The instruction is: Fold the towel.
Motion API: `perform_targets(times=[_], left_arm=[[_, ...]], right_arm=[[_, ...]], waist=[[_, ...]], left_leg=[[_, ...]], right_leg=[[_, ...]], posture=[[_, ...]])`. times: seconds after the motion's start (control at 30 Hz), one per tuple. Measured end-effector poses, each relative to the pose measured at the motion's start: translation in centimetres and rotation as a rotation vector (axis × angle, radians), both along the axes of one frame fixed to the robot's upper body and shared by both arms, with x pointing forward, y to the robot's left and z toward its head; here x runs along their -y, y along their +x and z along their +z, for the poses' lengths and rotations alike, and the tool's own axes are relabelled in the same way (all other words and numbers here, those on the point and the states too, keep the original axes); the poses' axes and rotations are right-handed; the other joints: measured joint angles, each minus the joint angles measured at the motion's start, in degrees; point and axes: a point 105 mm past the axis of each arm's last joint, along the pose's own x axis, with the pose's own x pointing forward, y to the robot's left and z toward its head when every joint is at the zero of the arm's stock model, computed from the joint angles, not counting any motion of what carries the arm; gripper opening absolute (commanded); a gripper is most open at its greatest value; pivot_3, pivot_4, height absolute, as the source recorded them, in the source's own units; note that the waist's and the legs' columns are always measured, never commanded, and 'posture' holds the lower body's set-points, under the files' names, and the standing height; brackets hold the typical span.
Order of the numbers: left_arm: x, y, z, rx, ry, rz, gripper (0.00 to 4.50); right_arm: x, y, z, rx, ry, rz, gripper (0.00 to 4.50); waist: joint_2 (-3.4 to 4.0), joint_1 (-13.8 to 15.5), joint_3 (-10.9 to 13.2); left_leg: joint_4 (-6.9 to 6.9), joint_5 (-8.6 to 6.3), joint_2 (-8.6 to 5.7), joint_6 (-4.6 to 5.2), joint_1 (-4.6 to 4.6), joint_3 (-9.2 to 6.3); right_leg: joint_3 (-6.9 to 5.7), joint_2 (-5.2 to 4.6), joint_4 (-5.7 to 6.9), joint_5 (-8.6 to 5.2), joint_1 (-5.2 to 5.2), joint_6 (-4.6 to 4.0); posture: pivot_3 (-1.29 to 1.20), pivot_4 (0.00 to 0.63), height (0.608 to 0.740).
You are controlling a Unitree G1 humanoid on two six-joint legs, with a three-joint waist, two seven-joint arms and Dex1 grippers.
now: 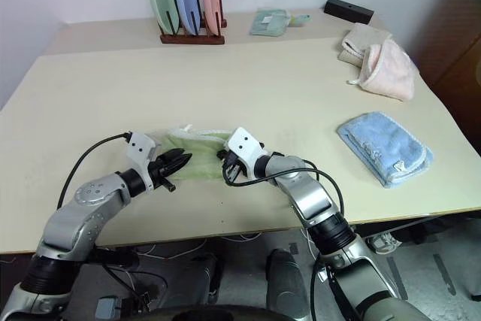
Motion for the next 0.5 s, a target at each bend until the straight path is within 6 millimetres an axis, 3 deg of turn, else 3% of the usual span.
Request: perform_targets(times=[0.13,0.23,0.37,0.47,0.5], left_arm=[[-0.3,-0.2,0.2,0.009,-0.051,0.023,1.11],[-1.3,-0.3,1.6,0.011,-0.171,0.084,1.04],[-5.9,-0.2,5.1,0.071,-0.261,0.243,2.36],[-8.1,-0.6,5.0,0.036,-0.250,0.323,3.90],[-8.1,-0.7,4.3,-0.010,-0.269,0.330,4.43]], right_arm=[[0.4,-0.2,0.2,0.021,0.007,-0.002,0.01],[1.8,-0.4,0.9,0.045,-0.010,0.011,0.88],[4.2,-1.0,3.7,0.101,-0.021,0.043,2.83],[4.8,-1.7,5.5,0.140,-0.019,0.085,4.34],[4.6,-1.9,5.6,0.142,-0.016,0.100,4.50]], waist=[[-0.01,0.07,0.00],[-0.03,0.13,0.04],[-0.03,-0.07,0.05],[-0.03,-0.13,0.04],[-0.03,-0.03,0.04]], left_leg=[[0.02,0.00,0.01,0.00,0.00,-0.02],[0.06,0.00,0.03,0.00,-0.09,-0.09],[0.03,0.00,0.04,0.01,-0.07,-0.09],[0.02,0.00,0.04,0.01,-0.06,-0.05],[0.03,0.00,0.04,0.01,-0.06,-0.05]], right_leg=[[0.00,-0.01,0.00,0.00,0.02,0.00],[-0.04,-0.02,0.00,0.00,-0.02,0.01],[-0.05,-0.01,0.01,-0.01,-0.05,0.02],[-0.05,0.01,0.00,-0.01,-0.03,0.02],[-0.05,0.01,0.00,-0.01,-0.02,0.02]], posture=[[0.00,0.150,0.740],[0.00,0.150,0.740],[0.00,0.150,0.740],[0.00,0.150,0.740],[0.00,0.150,0.740]])
